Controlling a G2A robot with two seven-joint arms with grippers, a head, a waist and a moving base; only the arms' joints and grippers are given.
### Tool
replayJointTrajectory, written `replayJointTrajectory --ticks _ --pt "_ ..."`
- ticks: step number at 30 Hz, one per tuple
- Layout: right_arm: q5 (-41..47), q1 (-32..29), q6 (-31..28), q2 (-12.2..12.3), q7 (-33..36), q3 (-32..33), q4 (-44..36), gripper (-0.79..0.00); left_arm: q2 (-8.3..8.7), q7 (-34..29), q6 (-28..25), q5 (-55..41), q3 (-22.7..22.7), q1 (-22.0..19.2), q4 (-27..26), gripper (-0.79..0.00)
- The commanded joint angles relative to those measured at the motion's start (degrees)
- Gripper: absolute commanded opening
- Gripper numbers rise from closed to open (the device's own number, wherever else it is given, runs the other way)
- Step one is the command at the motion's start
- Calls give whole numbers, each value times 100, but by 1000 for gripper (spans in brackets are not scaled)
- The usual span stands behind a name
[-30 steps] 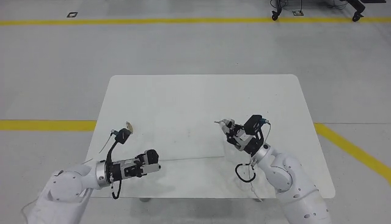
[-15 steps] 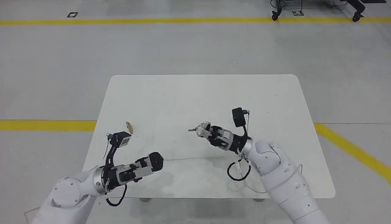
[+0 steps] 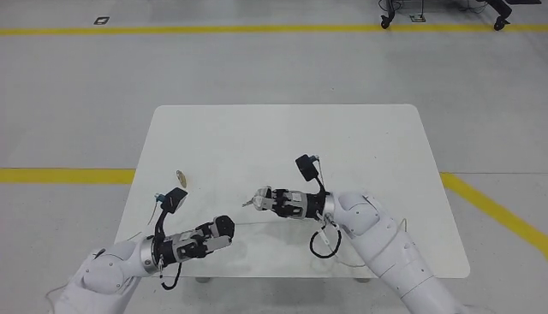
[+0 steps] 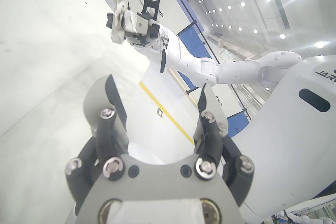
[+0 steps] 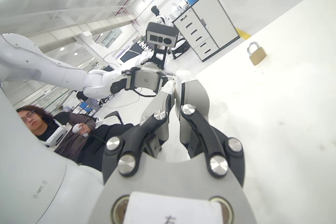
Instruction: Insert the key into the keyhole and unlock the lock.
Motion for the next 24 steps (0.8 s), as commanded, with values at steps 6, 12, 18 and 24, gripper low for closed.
replayJointTrajectory --ticks 6,12,18,24 --pt "593 246 36 -42 664 -367 110 -785 38 96 -87 219 66 -93 111 -228" --pt "910 436 140 -78 824 -737 148 -785 42 319 -114 345 94 -118 172 -299" --pt "979 605 157 -117 840 -998 315 -785 52 437 -135 348 122 -134 204 -446" --pt "1003 713 99 -144 783 -1130 442 -785 68 538 -154 382 122 -125 217 -566"
